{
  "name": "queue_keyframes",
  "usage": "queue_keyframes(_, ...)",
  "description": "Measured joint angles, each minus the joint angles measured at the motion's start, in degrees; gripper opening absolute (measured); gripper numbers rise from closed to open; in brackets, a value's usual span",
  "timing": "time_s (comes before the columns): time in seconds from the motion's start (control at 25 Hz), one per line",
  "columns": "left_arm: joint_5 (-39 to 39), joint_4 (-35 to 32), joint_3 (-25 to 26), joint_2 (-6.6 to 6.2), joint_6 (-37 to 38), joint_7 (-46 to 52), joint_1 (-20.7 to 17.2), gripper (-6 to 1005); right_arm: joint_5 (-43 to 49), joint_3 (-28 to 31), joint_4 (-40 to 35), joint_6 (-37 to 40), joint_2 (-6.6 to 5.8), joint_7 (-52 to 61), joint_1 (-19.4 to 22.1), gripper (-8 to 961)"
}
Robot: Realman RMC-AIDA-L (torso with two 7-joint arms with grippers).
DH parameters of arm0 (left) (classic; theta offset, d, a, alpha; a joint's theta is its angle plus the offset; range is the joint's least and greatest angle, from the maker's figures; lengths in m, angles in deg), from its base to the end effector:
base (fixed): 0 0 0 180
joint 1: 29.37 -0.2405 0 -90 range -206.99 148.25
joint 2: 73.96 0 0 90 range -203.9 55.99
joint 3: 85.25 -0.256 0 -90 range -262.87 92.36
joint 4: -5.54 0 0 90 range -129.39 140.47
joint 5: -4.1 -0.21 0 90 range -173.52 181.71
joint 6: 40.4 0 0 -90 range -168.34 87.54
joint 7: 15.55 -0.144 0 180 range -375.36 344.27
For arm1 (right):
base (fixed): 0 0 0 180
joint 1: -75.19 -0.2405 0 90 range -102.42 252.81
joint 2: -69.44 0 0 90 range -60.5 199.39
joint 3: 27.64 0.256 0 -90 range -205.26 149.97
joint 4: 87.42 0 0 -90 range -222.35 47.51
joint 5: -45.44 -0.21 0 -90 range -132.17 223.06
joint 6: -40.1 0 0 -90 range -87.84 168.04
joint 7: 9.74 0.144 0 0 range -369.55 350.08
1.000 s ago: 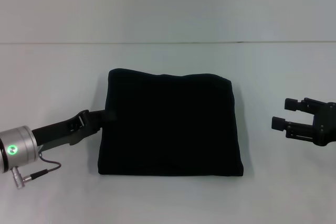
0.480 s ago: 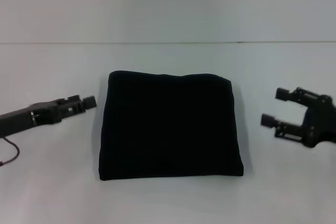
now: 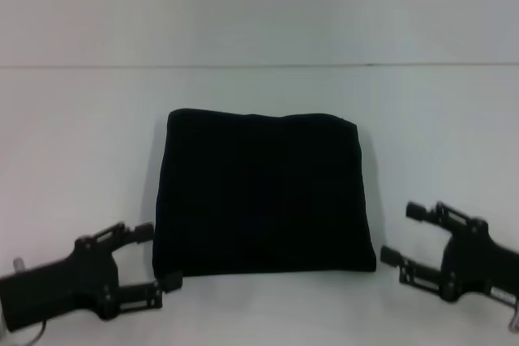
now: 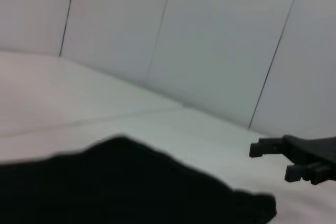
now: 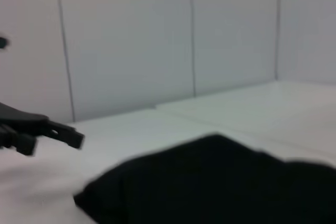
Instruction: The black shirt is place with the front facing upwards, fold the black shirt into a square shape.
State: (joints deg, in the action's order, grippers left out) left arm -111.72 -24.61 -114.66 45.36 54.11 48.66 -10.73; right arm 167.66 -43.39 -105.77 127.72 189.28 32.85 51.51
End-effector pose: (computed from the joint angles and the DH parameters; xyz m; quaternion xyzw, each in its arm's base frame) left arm -0.3253 0.2522 -0.0050 -0.9083 -0.2479 -0.2867 0.1771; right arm 0.3217 0.2676 -0.0336 -0.9119 0.1585 0.2796 0.2553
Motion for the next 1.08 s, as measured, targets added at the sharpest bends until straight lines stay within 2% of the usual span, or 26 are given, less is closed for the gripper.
queue_keyframes(0.12, -0.4, 0.5, -0.1, 0.09, -1.3, -0.1, -0.8, 969, -0.1, 0.0, 0.9, -2.9, 0.03, -0.7, 0.9, 838)
queue_keyframes(0.28, -2.2, 0.8, -0.2, -0.11, -4.3, -0.1, 0.0, 969, -0.1, 0.3, 0.8, -4.8, -0.10, -0.6, 0.6, 838)
queue_keyframes(1.08, -2.5, 0.8, 0.5, 0.28, -5.0, 0.0, 2.2, 969, -2.3, 0.9, 0.2, -3.8, -0.13, -0.9, 0.1, 837)
